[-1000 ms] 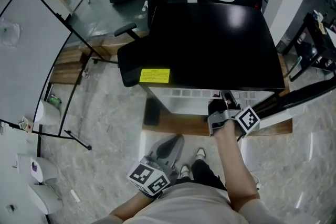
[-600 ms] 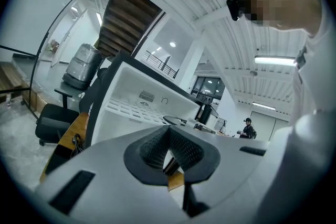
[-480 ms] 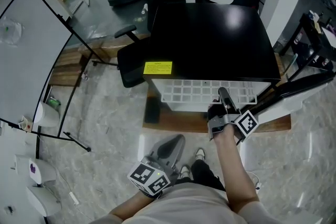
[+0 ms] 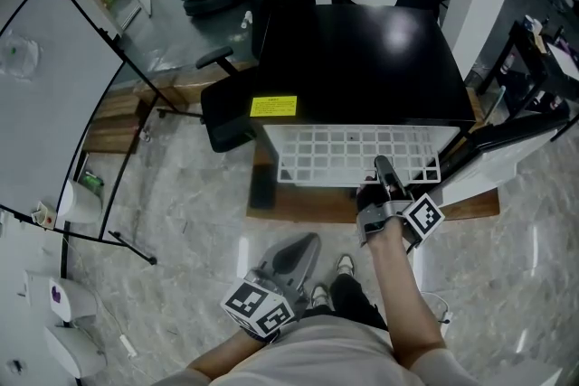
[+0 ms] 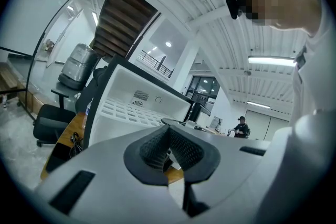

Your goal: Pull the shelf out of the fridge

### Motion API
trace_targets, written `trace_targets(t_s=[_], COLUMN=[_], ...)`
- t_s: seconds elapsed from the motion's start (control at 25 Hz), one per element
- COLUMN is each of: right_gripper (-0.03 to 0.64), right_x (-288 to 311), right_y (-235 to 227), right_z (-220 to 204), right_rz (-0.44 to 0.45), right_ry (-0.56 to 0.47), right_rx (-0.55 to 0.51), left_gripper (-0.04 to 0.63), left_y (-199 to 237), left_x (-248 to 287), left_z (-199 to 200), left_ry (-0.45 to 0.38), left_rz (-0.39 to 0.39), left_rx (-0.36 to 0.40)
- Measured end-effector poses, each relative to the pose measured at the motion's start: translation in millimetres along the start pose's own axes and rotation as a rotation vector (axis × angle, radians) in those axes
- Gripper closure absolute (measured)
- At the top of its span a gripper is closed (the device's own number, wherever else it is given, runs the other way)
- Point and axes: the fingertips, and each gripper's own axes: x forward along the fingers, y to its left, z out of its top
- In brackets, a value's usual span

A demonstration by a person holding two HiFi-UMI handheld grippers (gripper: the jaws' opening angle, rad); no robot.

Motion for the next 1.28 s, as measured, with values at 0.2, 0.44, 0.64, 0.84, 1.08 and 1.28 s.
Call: trace_targets(t_s=[0.2, 0.44, 0.64, 0.84, 1.08, 1.28], right_gripper=[0.571, 0.571, 0.571, 0.571, 0.572, 0.572], right_x=[-22.5, -32.0, -38.3, -43.0, -59.0, -93.4], right_y=[-2.0, 2.8, 1.8, 4.0, 6.3, -3.2], right_z=[-8.2, -11.6, -14.2, -16.1, -27.5, -40.1], right_rz=[0.006, 0.008, 0.003, 0.001, 0.002, -0.022], right_ry=[-0.003, -0.001, 0.006, 0.013, 0.027, 0.054], right_rx=[-0.002, 0.006, 0.014, 0.027, 0.037, 0.039], left_gripper=[0.589, 0.589, 0.589, 0.589, 0.589, 0.589], left_y=[-9.1, -14.0, -14.5, -17.6, -22.5, -31.8], left_x=[-18.3, -22.0, -24.0, -23.9, -26.9, -32.9], left_z=[-11.0, -8.2, -7.7, -4.0, -2.6, -6.4], left_ry=[-0.002, 0.001, -0.002, -0.004, -0.010, -0.010], left_rz=[-0.016, -0.025, -0.035, -0.051, -0.066, -0.100], left_rx=[0.012, 0.009, 0.008, 0.015, 0.017, 0.017])
